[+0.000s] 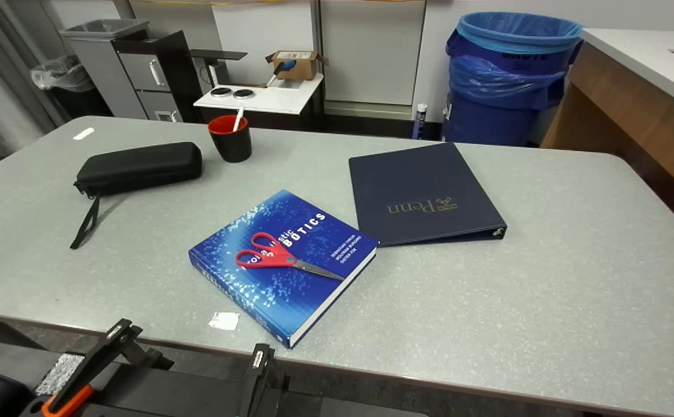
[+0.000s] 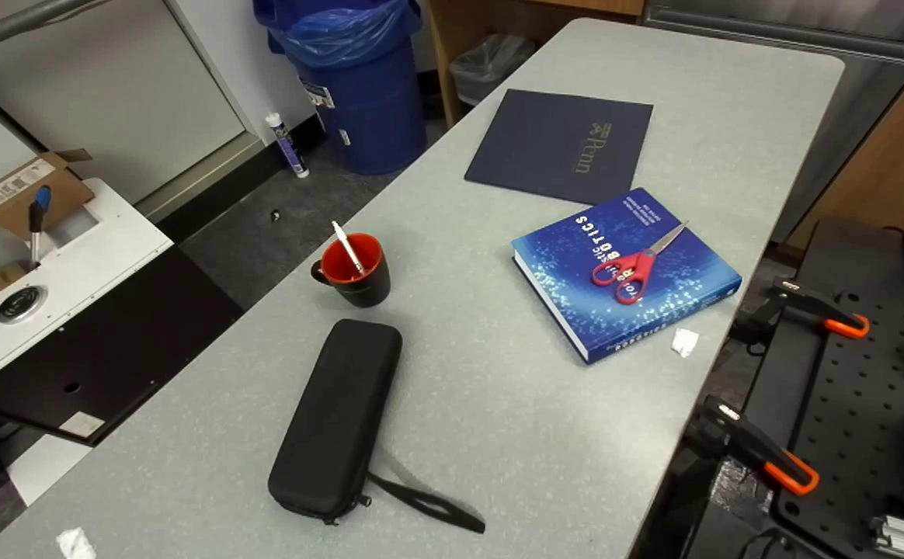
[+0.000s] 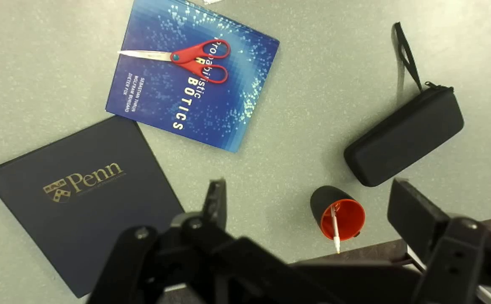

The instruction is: Take the pen out of the mug and put it on the table

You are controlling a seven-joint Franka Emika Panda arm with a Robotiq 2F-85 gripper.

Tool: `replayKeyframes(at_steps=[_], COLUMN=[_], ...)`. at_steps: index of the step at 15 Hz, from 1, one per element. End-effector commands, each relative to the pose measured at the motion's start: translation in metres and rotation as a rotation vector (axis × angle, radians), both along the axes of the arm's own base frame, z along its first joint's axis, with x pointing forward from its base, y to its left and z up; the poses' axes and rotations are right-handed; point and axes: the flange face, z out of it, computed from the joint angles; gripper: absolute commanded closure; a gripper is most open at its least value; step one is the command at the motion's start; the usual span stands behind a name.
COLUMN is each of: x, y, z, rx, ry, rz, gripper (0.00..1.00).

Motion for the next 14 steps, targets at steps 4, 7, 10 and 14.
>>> replayKeyframes(at_steps=[4,7,10,14], x=[-0.004,0.021,0.068,0.122], y=[-0.002,-0.002,0.012,0.037], z=[0.002,0.001,-0.019,-0.064], rx=[-0.003,0.001,-0.002,-0.039], ry=[-0.008,-0.045,-0.104,-0.146], rz=[-0.002,-0.032,-0.087,-0.16], gripper=[0.0,0.0,0.0,0.0])
